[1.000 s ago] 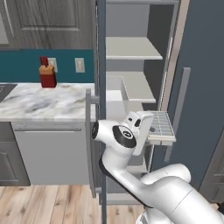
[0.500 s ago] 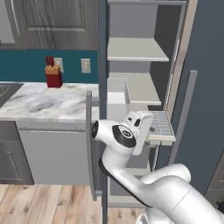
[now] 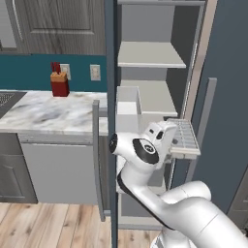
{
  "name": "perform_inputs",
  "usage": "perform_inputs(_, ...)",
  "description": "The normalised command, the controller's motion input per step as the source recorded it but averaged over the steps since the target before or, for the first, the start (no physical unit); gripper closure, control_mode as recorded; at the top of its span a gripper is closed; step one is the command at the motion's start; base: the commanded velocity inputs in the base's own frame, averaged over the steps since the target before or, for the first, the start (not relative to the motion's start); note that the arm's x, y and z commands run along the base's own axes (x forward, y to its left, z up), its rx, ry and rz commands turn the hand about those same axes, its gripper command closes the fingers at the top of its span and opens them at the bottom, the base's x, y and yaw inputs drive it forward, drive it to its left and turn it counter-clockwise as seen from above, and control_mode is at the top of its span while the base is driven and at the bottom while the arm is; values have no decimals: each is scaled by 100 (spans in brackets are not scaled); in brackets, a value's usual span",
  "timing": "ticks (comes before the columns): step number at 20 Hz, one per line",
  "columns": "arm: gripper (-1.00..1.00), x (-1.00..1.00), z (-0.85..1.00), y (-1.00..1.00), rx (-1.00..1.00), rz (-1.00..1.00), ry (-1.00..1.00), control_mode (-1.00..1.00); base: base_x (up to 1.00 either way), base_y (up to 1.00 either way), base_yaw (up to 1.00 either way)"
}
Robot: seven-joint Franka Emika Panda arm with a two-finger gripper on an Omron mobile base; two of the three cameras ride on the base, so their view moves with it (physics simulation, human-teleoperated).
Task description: The ice cube tray has been filled with water. Take the tray and place it in the freezer to make ice. Close the freezer door after placing the tray.
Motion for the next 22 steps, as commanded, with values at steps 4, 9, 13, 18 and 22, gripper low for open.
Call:
perform_inputs(4, 100, 0, 13, -49, 0, 6, -8, -100, 0, 0, 0)
perform_inputs(9, 100, -8, 26, -11, 0, 10, -10, -100, 0, 0, 0)
perform_inputs(13, 100, -5, 36, 5, -1, 11, -2, -100, 0, 0, 0)
perform_inputs(18, 100, -4, 51, 17, -2, 9, -5, -100, 0, 0, 0)
perform_inputs(22, 100, -2, 69, 14, -2, 3, -7, -100, 0, 0, 0)
